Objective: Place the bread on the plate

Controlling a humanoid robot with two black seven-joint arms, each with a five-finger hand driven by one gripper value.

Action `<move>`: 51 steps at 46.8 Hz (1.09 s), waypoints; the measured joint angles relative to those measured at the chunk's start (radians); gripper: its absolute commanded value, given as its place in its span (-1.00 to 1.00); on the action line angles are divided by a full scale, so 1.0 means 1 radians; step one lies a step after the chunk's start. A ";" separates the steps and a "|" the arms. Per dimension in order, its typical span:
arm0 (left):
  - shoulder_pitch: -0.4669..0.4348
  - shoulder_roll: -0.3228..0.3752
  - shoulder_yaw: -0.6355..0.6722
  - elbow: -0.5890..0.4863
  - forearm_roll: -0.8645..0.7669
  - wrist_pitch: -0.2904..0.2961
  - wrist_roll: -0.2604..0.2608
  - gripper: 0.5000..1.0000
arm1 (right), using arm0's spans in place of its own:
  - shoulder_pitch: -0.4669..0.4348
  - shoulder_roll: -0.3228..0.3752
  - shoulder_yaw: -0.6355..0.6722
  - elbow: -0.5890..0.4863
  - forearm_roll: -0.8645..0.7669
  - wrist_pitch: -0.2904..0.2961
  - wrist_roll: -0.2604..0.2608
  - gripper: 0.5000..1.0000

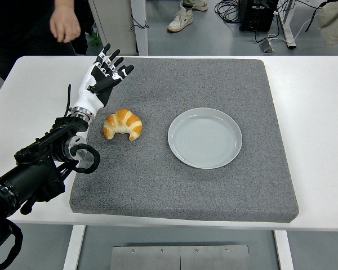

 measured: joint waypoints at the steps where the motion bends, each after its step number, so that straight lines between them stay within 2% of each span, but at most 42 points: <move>1: 0.000 -0.001 0.000 0.000 0.000 0.000 0.000 0.85 | 0.000 0.000 0.000 0.000 0.000 0.000 0.000 1.00; 32: 0.002 -0.003 -0.002 0.000 0.000 -0.001 0.000 0.85 | 0.000 0.000 -0.001 0.000 0.000 0.000 0.000 1.00; 42: 0.004 0.000 -0.001 0.000 0.000 -0.073 0.000 0.85 | 0.000 0.000 -0.001 0.001 0.000 0.000 0.000 1.00; 51: 0.005 0.000 -0.001 0.000 -0.004 -0.082 0.007 0.83 | 0.000 0.000 -0.001 0.000 0.000 0.000 0.000 1.00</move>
